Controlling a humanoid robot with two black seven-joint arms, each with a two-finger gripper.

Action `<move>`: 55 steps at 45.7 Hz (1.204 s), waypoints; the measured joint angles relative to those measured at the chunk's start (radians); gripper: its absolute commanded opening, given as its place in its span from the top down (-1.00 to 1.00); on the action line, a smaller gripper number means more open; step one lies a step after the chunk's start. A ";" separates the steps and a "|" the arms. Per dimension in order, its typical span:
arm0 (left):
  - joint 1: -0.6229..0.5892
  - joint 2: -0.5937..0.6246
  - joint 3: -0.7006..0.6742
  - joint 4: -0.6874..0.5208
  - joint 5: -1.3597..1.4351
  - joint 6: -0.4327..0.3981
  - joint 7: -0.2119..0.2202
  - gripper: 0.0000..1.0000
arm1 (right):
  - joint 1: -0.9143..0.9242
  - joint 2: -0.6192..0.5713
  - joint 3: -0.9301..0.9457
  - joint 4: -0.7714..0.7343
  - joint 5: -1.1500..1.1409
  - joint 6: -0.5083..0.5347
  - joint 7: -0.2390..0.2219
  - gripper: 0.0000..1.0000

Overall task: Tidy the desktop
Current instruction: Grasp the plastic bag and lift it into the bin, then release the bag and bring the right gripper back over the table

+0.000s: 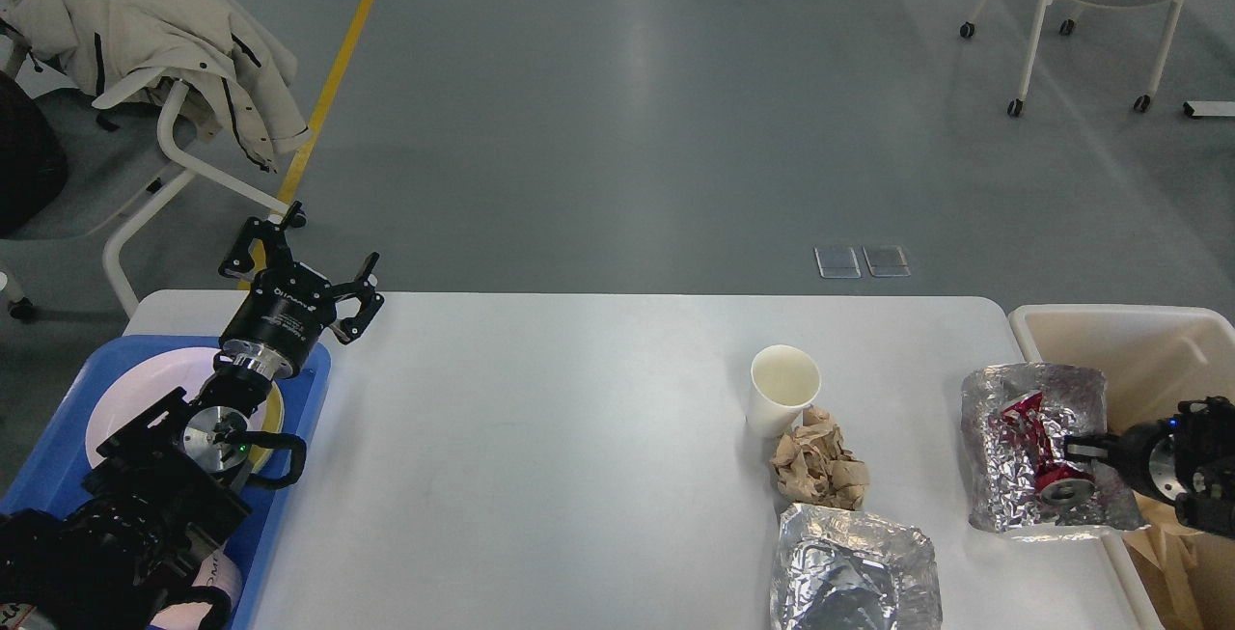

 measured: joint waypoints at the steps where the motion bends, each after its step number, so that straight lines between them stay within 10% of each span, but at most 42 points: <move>1: 0.000 0.000 0.000 0.000 0.000 0.000 0.000 -1.00 | 0.020 -0.014 -0.003 0.016 0.000 0.012 0.004 1.00; 16: 0.000 0.000 0.000 0.000 0.000 0.000 0.000 -1.00 | 0.522 -0.264 -0.127 0.195 -0.009 0.271 0.071 1.00; 33: 0.000 0.000 0.000 0.000 0.000 0.000 0.000 -1.00 | 1.115 -0.290 -0.542 0.194 -0.092 0.591 0.309 1.00; 45: 0.000 0.000 0.000 0.000 0.000 0.000 0.000 -1.00 | 0.991 -0.337 -0.597 0.073 -0.109 0.527 0.324 1.00; 55: 0.001 0.000 0.001 0.000 0.001 0.000 0.000 -1.00 | 0.393 -0.335 -0.423 -0.182 0.007 0.274 0.319 1.00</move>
